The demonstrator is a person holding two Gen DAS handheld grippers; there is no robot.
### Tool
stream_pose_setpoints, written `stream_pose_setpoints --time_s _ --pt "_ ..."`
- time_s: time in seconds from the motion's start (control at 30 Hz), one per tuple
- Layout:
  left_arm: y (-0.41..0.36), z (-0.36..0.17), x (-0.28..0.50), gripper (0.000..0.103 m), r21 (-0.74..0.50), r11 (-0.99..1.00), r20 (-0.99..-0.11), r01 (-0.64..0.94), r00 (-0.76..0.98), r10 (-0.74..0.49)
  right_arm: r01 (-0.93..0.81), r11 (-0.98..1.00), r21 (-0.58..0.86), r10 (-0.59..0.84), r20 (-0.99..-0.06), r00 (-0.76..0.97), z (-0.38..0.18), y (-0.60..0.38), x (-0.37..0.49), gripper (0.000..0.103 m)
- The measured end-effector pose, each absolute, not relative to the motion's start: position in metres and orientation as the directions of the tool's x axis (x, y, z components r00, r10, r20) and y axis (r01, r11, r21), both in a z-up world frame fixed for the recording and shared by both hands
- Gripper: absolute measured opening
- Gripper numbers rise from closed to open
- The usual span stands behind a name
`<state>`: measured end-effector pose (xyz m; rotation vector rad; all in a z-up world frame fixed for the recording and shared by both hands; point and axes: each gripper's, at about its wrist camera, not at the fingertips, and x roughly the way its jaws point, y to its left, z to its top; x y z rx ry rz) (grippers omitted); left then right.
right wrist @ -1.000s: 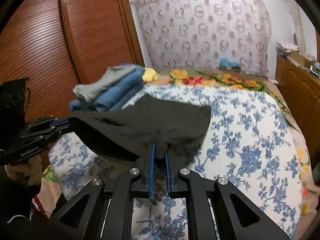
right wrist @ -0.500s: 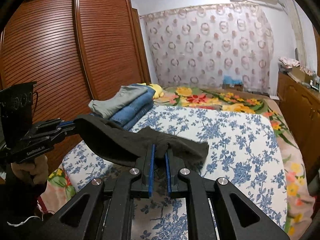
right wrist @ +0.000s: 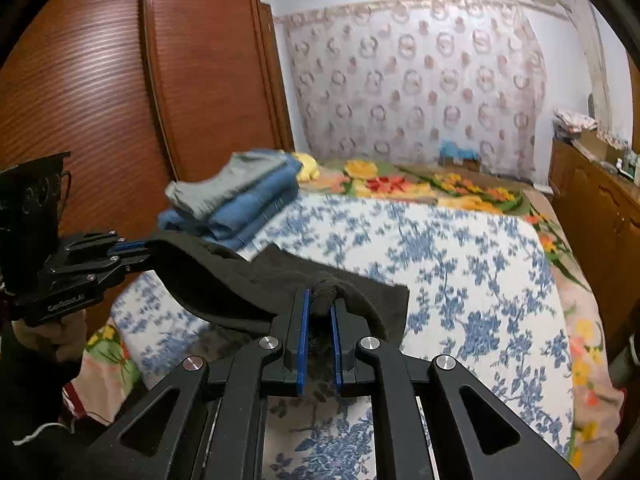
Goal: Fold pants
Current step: 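Lift the folded end again with both tools and fold it over, then lower the folded end onto the garment with both tools, then open the left tool while the right tool opens to release the fold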
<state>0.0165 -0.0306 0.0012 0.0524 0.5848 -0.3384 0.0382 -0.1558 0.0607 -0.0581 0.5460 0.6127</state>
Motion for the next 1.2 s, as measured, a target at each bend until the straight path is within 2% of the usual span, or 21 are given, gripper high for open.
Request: stream_pose_setpoints --time_s 0.5,0.87,1.03,1.13,1.17,1.2 --pt "-0.022 -0.017 0.066 0.01 -0.045 0.966 -0.585 0.256 0.777 -0.233 -0.527 0.846 0.078 0.477 -0.554 0.683 0.054 -0.115 0.108 0.009" --pt "-0.02 -0.027 0.074 0.011 -0.057 0.97 -0.609 0.238 0.761 -0.223 -0.519 0.85 0.089 0.467 -0.583 0.665 0.038 -0.107 0.125 0.009" --pt "-0.019 -0.028 0.074 0.023 -0.052 0.972 -0.607 0.231 0.765 -0.215 -0.516 0.852 0.09 0.464 -0.588 0.663 0.034 -0.106 0.128 0.009" --pt "-0.017 -0.026 0.071 0.039 -0.058 0.969 -0.595 0.238 0.772 -0.225 -0.518 0.85 0.095 0.467 -0.591 0.658 0.032 -0.105 0.131 0.009" --pt "-0.016 -0.026 0.07 0.048 -0.063 0.968 -0.591 0.243 0.772 -0.232 -0.519 0.85 0.094 0.466 -0.592 0.657 0.031 -0.104 0.132 0.009" --pt "-0.015 -0.026 0.069 0.051 -0.068 0.966 -0.587 0.248 0.773 -0.24 -0.518 0.851 0.09 0.463 -0.594 0.658 0.03 -0.103 0.133 0.009"
